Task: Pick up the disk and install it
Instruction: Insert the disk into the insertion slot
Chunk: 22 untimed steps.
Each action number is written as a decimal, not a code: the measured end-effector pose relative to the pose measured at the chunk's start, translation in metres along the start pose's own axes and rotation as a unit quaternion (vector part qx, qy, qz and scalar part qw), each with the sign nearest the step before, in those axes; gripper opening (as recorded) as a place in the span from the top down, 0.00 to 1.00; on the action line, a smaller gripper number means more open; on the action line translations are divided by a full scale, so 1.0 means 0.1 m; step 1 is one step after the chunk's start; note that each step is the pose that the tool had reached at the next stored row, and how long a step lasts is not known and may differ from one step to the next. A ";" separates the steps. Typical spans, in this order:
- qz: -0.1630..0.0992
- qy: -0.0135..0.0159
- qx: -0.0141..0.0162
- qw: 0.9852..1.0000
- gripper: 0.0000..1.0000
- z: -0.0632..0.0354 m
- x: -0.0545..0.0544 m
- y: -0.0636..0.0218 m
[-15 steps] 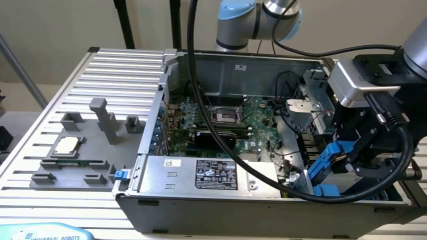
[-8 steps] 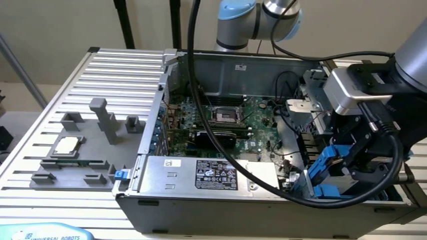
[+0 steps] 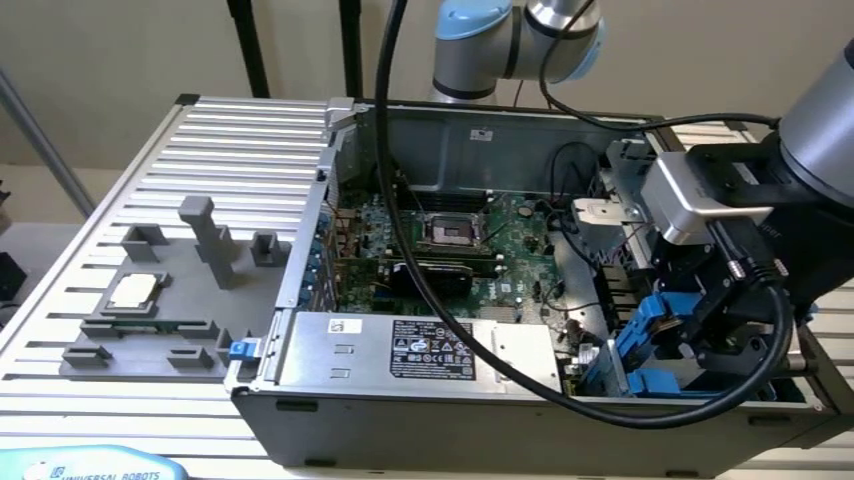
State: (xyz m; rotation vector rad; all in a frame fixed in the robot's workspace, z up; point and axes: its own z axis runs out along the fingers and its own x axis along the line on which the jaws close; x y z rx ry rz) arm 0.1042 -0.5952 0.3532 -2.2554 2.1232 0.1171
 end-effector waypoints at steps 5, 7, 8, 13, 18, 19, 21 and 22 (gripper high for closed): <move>0.000 0.000 0.000 1.000 0.62 -0.089 -0.01 0.003; 0.000 0.000 0.000 1.000 0.60 -0.172 -0.01 0.005; 0.000 0.000 0.000 1.000 0.55 -0.214 -0.02 0.006; 0.000 0.000 0.000 1.000 0.42 -0.321 -0.03 0.008; 0.000 0.000 0.000 1.000 0.42 -0.346 -0.03 -0.017; 0.000 0.000 0.000 1.000 0.42 -0.347 -0.03 -0.028; 0.000 0.000 0.000 1.000 0.42 -0.347 -0.03 -0.042; 0.000 0.000 0.000 1.000 0.42 -0.346 -0.03 -0.043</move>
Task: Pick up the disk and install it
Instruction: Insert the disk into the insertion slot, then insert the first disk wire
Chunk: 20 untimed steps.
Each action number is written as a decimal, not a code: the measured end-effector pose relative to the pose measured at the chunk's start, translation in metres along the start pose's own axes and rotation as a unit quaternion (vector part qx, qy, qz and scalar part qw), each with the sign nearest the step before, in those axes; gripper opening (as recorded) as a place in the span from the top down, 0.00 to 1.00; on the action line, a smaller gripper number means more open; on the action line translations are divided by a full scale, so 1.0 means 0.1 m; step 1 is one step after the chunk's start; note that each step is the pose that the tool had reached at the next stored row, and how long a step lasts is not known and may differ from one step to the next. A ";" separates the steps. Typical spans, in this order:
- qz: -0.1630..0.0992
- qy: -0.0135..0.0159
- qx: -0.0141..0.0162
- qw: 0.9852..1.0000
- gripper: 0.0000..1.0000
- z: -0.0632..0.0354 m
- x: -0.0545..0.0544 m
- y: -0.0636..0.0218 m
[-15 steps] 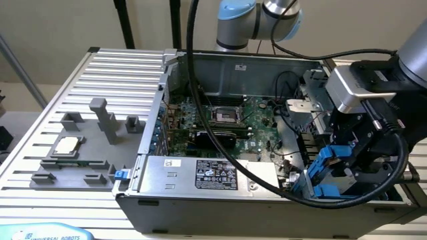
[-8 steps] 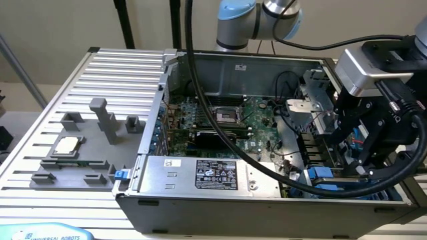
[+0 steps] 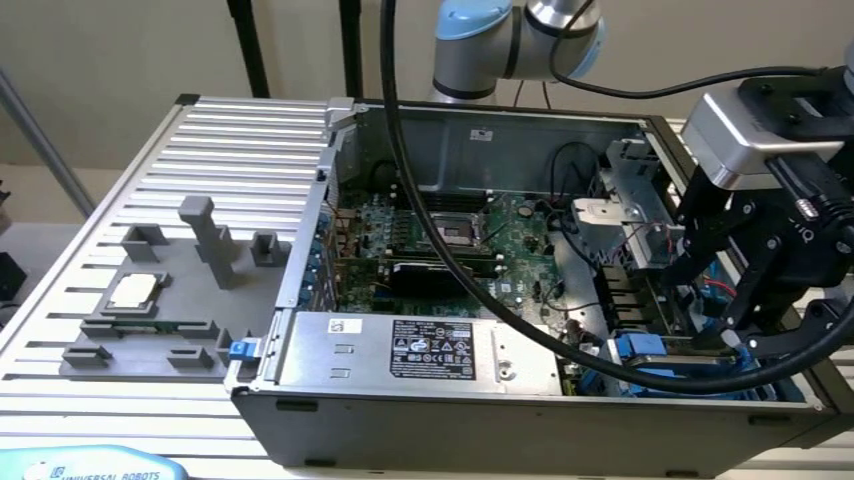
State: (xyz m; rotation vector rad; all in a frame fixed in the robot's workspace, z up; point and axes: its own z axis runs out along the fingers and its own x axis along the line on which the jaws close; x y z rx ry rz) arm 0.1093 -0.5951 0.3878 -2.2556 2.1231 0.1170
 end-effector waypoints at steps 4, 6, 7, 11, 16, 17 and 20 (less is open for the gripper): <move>0.000 0.000 0.000 1.000 0.42 -0.001 0.00 -0.001; 0.000 0.000 0.000 1.000 0.42 -0.001 0.00 -0.001; 0.000 0.000 0.000 1.000 0.42 -0.001 0.00 -0.001; 0.000 0.000 0.000 1.000 0.42 -0.001 0.00 -0.001; 0.000 0.000 0.000 1.000 0.42 -0.002 0.00 -0.013; 0.000 0.000 0.000 1.000 0.42 -0.002 0.00 -0.030; 0.000 0.000 0.000 1.000 0.42 -0.004 0.01 -0.126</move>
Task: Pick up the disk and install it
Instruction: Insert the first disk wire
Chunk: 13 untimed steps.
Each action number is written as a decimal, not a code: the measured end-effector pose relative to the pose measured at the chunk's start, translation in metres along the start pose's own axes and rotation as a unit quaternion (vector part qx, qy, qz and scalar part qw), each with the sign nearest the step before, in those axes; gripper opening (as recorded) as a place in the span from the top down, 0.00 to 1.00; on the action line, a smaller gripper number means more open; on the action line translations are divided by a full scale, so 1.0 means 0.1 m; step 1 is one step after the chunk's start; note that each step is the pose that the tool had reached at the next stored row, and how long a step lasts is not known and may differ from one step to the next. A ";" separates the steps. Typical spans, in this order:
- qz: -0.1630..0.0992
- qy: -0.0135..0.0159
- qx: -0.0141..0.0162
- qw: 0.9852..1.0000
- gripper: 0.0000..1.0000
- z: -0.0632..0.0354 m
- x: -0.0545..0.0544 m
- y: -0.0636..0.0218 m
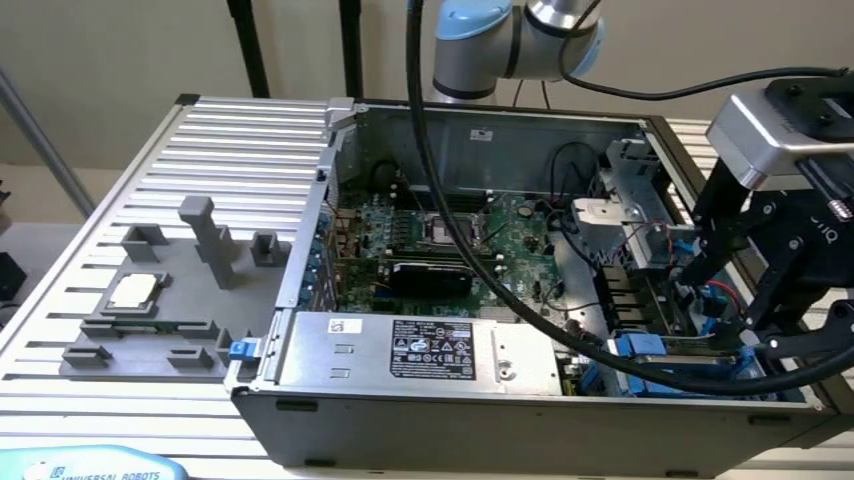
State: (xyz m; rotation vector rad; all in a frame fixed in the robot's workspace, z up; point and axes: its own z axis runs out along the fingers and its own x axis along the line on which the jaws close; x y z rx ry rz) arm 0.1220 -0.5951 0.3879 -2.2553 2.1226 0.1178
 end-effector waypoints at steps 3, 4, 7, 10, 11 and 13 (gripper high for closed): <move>0.000 0.000 0.000 1.000 0.44 -0.003 0.00 -0.107; 0.000 0.000 0.000 1.000 0.51 -0.004 -0.01 -0.143; 0.000 0.000 0.000 1.000 0.63 -0.004 -0.02 -0.245; 0.000 0.000 0.000 1.000 0.70 -0.004 -0.05 -0.339; 0.000 0.000 0.000 1.000 0.70 -0.004 -0.06 -0.366; 0.000 0.000 0.000 1.000 0.70 0.007 -0.08 -0.411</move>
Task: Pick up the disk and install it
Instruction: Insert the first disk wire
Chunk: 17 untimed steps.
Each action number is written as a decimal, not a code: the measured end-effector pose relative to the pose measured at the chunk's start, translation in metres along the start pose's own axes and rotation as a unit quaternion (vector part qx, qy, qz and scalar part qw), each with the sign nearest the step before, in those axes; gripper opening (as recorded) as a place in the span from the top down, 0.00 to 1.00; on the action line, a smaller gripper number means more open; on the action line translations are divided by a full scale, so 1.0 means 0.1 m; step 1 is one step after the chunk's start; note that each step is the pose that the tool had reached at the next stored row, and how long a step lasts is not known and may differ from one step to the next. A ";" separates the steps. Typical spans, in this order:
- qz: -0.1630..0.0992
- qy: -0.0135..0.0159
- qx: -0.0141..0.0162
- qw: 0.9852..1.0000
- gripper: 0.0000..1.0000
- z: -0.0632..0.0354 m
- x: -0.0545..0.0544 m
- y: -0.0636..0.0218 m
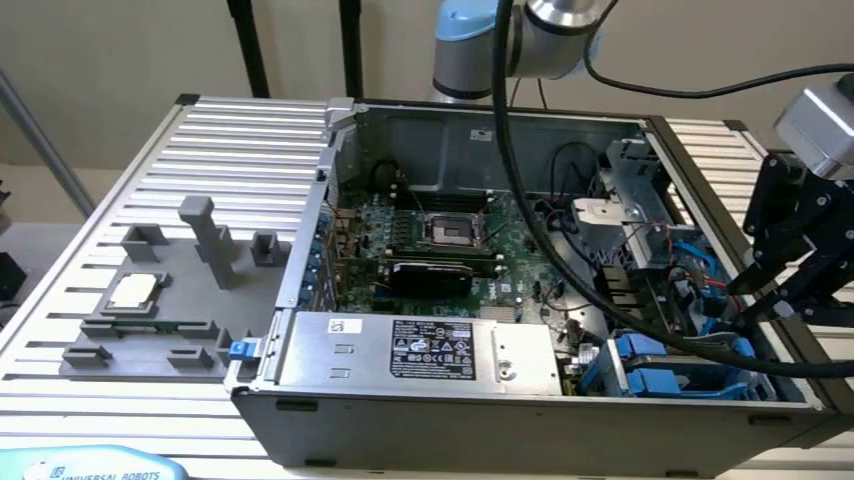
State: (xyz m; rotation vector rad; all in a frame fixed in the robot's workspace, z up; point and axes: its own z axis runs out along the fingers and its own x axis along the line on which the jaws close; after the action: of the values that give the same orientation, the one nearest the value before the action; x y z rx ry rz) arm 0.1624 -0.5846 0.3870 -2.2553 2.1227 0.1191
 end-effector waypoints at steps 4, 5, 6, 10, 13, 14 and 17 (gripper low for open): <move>0.000 0.000 0.000 1.000 0.70 0.073 -0.05 -0.048; 0.000 0.000 0.000 1.000 0.70 0.092 -0.06 -0.053; 0.000 0.000 0.000 1.000 0.70 0.112 -0.07 -0.056; 0.000 0.000 0.000 1.000 0.70 0.189 -0.12 -0.062; -0.001 0.001 0.000 1.000 0.70 0.242 -0.14 -0.064; -0.001 0.001 0.000 1.000 0.70 0.256 -0.14 -0.064; -0.003 0.001 -0.001 1.000 0.70 0.284 -0.14 -0.059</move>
State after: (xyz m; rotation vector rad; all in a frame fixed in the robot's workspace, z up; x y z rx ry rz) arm 0.1668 -0.5682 0.3597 -2.2623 2.1184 0.1178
